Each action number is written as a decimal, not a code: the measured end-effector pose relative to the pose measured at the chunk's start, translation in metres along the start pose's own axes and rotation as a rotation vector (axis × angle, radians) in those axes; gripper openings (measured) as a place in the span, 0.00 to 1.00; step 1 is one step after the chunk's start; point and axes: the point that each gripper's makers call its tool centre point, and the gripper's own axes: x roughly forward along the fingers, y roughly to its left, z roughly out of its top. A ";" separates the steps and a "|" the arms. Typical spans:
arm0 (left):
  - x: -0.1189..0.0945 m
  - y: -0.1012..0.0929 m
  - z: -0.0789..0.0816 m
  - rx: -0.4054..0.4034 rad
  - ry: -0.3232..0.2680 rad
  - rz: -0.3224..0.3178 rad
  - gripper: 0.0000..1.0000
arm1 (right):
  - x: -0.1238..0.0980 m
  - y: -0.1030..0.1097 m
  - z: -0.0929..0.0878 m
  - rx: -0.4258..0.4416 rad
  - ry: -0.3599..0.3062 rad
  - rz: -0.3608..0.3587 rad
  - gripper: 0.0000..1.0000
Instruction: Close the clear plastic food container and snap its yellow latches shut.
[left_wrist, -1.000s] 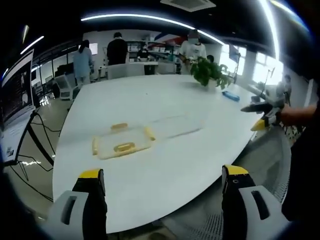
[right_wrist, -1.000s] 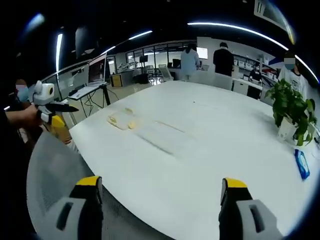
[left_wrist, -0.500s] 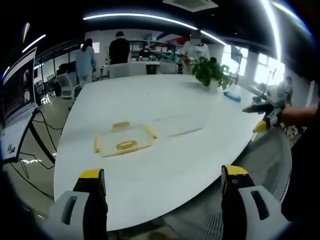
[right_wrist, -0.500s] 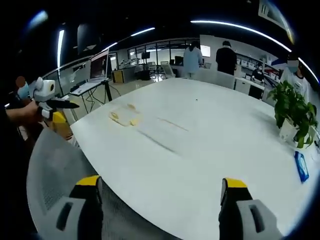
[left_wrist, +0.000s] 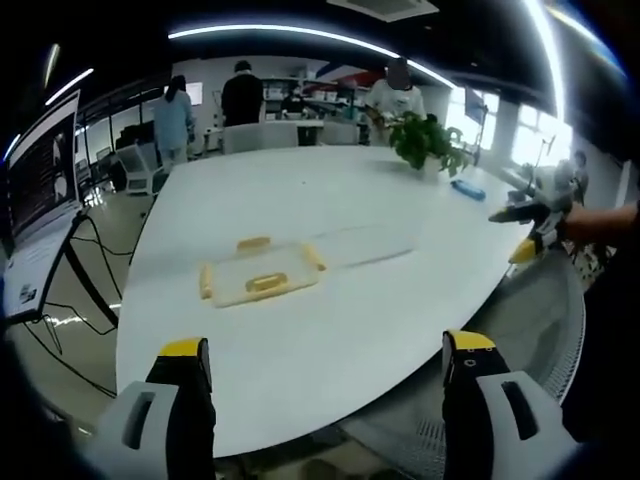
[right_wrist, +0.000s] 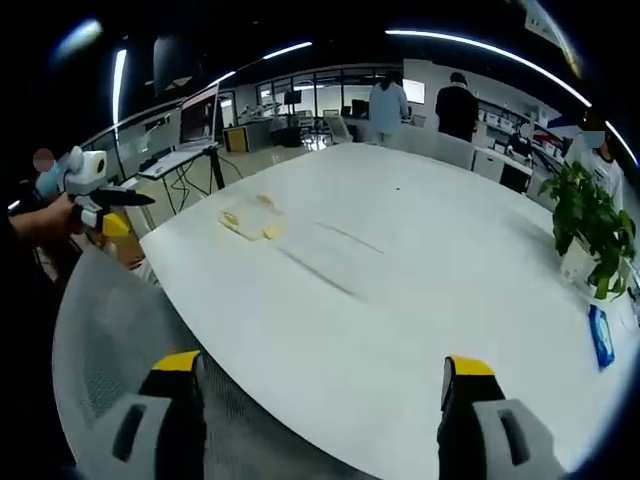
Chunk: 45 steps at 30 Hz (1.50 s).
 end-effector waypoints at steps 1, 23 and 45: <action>0.000 0.000 -0.002 -0.001 0.003 -0.001 0.95 | 0.001 0.002 0.002 0.004 -0.005 0.004 1.00; -0.002 0.020 -0.014 -0.001 -0.003 -0.009 0.95 | 0.008 0.019 0.004 -0.022 0.046 0.016 1.00; 0.004 0.051 -0.026 -0.015 -0.030 -0.030 0.94 | 0.032 0.031 0.030 -0.025 0.075 0.056 1.00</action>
